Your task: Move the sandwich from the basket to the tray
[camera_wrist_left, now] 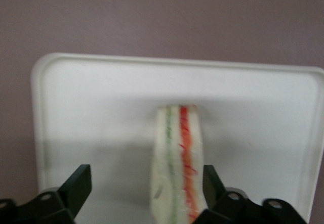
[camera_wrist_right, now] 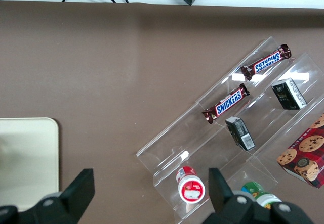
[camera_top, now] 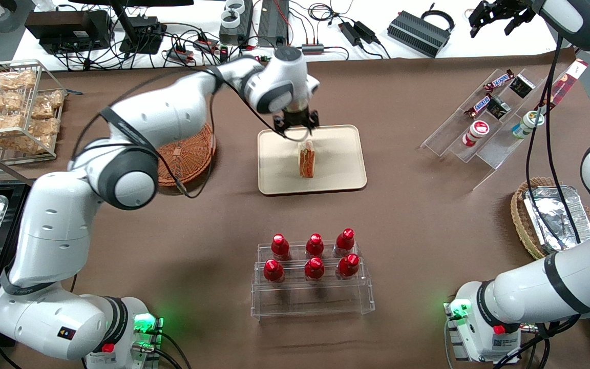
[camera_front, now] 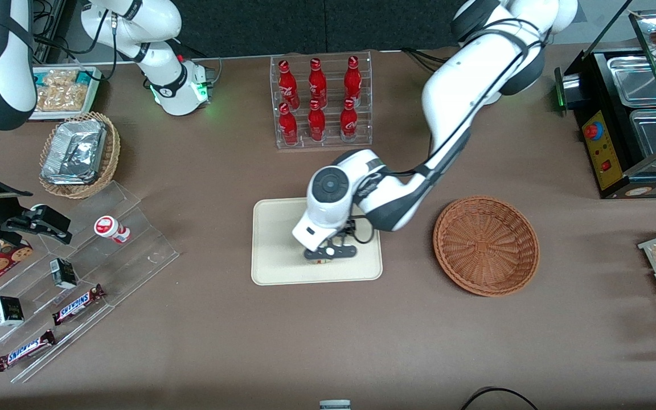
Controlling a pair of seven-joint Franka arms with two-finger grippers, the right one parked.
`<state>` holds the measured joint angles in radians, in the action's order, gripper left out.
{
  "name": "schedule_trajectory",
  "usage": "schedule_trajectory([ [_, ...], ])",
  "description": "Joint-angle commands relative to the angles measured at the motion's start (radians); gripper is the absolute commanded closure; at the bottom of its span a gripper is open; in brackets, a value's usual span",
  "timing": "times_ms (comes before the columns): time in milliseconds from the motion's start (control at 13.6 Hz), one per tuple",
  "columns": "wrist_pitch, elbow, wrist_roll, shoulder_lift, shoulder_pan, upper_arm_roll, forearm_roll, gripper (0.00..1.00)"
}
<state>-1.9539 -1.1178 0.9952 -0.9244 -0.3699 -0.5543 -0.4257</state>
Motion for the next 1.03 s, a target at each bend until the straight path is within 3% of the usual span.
schedule_trajectory([
  [0, 0.067, -0.095, -0.083, 0.131, 0.115, -0.012, 0.068, 0.01],
  [221, 0.07, -0.232, -0.327, 0.257, 0.287, -0.013, 0.189, 0.01],
  [516, 0.062, -0.465, -0.591, 0.432, 0.518, -0.016, 0.232, 0.01],
  [664, 0.067, -0.546, -0.816, 0.528, 0.655, -0.015, 0.33, 0.01],
  [959, 0.156, -0.599, -1.033, 0.691, 0.854, -0.015, 0.358, 0.01],
])
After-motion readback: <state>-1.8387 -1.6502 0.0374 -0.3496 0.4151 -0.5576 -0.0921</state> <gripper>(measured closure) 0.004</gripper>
